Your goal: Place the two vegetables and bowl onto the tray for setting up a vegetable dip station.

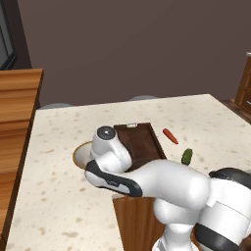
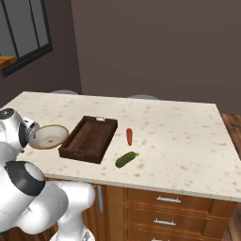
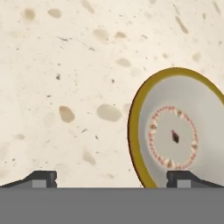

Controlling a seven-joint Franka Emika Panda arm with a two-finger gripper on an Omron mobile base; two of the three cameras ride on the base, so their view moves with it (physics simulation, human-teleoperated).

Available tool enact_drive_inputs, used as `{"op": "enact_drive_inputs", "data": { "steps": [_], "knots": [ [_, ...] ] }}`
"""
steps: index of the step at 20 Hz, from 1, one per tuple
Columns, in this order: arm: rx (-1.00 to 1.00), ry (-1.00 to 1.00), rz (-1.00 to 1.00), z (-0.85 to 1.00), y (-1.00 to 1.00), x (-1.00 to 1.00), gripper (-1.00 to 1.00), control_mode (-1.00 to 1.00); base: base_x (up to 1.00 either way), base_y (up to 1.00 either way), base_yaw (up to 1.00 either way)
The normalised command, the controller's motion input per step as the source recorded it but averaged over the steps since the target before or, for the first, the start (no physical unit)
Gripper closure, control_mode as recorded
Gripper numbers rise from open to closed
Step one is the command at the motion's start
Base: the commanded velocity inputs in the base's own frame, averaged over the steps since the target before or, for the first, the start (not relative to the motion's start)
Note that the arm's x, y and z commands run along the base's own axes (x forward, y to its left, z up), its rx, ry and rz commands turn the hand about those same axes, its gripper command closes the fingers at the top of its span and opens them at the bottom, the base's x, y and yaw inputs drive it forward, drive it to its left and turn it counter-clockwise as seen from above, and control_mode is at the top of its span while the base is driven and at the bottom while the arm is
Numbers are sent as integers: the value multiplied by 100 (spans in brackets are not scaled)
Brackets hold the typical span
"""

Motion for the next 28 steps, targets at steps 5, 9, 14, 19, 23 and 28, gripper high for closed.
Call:
{"op": "enact_drive_inputs", "data": {
  "steps": [5,9,14,19,23,28],
  "knots": [
    [-2,7,0,-18,12,26,-100,-100,0,0,0],
    [-3,9,0,-21,13,26,-100,-100,0,0,0],
    [-4,7,0,-22,12,27,-100,-100,0,0,0],
    [-3,2,0,-22,12,25,-100,-100,0,0,0],
    [-3,1,0,-23,12,23,-100,-100,0,0,0],
    [-1,1,0,-21,9,21,-100,-100,0,0,0]
  ]
}}
